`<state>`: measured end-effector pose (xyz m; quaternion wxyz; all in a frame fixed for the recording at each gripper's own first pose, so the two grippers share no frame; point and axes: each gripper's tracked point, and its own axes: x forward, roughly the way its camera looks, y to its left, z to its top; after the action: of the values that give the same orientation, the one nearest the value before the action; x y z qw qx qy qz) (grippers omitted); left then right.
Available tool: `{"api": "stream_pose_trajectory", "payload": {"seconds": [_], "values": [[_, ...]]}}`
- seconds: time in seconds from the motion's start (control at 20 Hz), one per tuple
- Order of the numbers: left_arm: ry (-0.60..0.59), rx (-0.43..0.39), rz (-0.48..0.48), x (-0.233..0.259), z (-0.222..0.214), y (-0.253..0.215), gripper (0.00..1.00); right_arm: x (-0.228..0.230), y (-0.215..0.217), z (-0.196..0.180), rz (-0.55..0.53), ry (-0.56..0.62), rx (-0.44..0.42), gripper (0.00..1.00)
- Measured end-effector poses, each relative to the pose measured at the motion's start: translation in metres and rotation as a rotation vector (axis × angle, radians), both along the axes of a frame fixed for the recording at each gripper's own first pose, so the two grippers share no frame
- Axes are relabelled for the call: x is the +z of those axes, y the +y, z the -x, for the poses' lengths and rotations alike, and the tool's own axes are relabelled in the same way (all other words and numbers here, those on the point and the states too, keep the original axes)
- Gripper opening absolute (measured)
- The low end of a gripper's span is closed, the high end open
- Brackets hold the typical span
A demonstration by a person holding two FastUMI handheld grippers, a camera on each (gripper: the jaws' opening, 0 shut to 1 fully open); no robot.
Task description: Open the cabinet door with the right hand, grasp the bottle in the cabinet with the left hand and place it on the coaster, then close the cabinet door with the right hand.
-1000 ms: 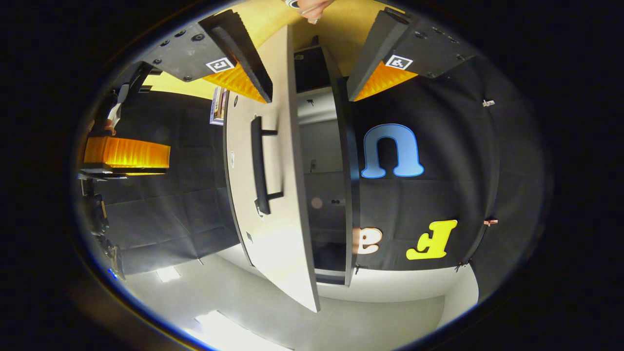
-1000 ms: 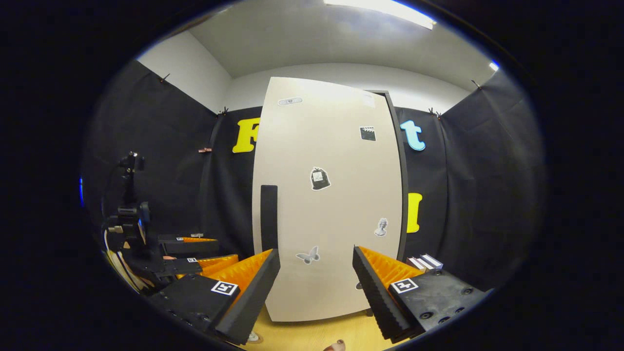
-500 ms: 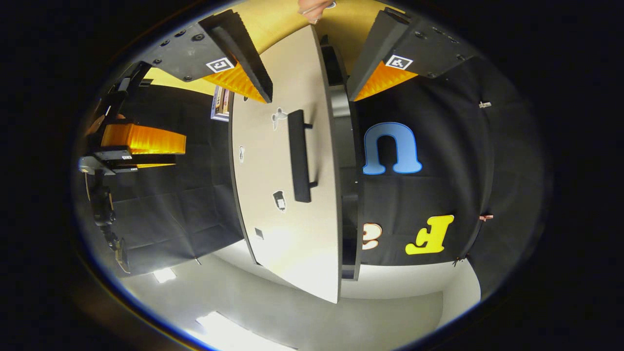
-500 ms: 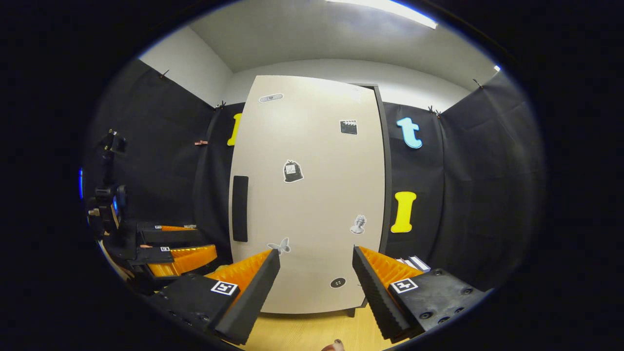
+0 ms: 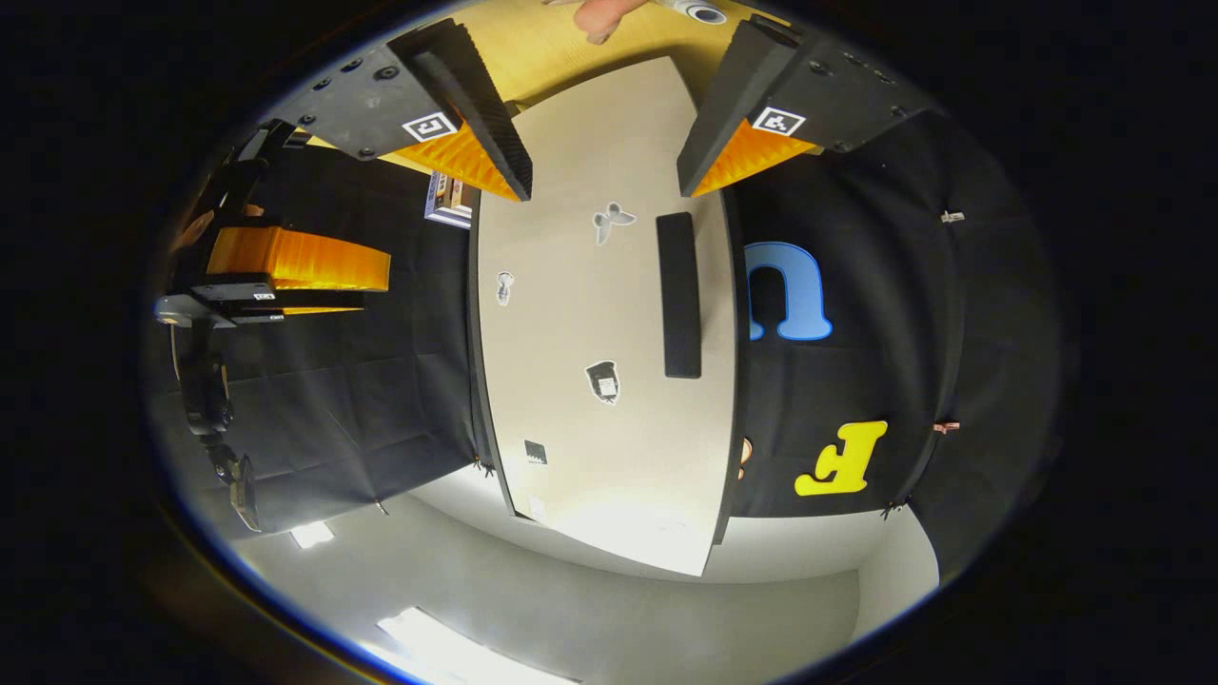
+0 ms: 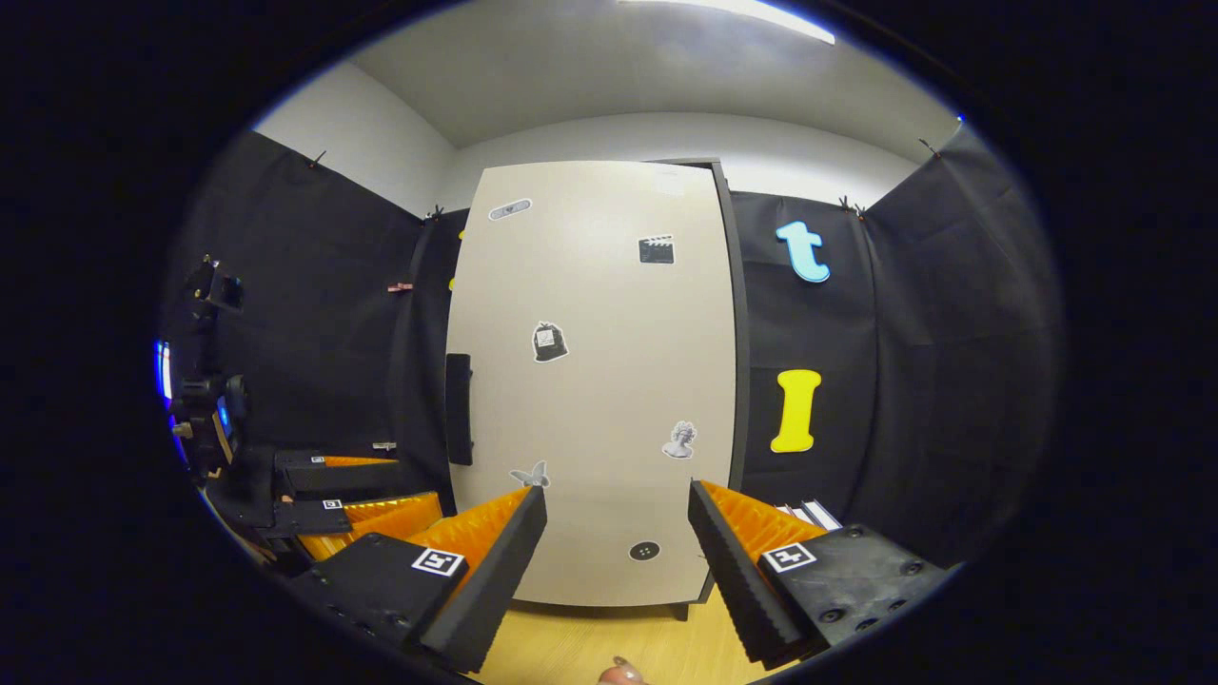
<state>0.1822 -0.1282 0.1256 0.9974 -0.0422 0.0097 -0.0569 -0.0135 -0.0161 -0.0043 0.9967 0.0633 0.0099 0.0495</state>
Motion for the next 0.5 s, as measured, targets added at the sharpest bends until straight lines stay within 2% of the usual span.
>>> {"api": "stream_pose_trajectory", "payload": {"seconds": [0.5], "values": [[0.013,0.008,-0.002,0.006,-0.008,-0.038,0.96,0.012,-0.018,0.006,-0.003,-0.05,0.033,0.98]]}}
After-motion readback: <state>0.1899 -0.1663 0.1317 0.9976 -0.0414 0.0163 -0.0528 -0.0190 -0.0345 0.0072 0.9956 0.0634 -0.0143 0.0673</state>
